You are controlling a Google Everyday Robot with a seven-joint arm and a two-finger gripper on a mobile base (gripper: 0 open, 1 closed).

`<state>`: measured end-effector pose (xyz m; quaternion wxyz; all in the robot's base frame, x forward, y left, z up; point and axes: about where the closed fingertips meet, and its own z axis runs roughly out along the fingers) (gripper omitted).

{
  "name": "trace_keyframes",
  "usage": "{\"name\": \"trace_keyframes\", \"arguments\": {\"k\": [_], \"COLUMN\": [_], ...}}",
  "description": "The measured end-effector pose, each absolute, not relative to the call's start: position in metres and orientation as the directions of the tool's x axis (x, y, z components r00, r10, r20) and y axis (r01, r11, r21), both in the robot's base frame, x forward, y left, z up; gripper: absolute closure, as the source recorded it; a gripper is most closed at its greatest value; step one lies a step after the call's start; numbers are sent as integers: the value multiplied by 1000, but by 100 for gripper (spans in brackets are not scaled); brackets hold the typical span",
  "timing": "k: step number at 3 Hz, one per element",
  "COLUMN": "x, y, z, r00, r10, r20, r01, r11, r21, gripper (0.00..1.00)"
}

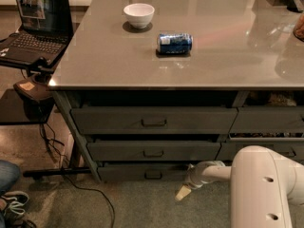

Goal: Open bottom drawer

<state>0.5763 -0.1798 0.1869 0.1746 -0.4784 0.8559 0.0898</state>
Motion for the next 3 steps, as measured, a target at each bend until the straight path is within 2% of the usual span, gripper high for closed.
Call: {"name": "trace_keyframes", "arguments": {"k": [3], "x": [583], "y": [-175], "z": [186], "r00": [-460], "r10": [-804], "r20": [-377], "r01": [-864], "r11": [503], "r21": [-18], "gripper": [0]}}
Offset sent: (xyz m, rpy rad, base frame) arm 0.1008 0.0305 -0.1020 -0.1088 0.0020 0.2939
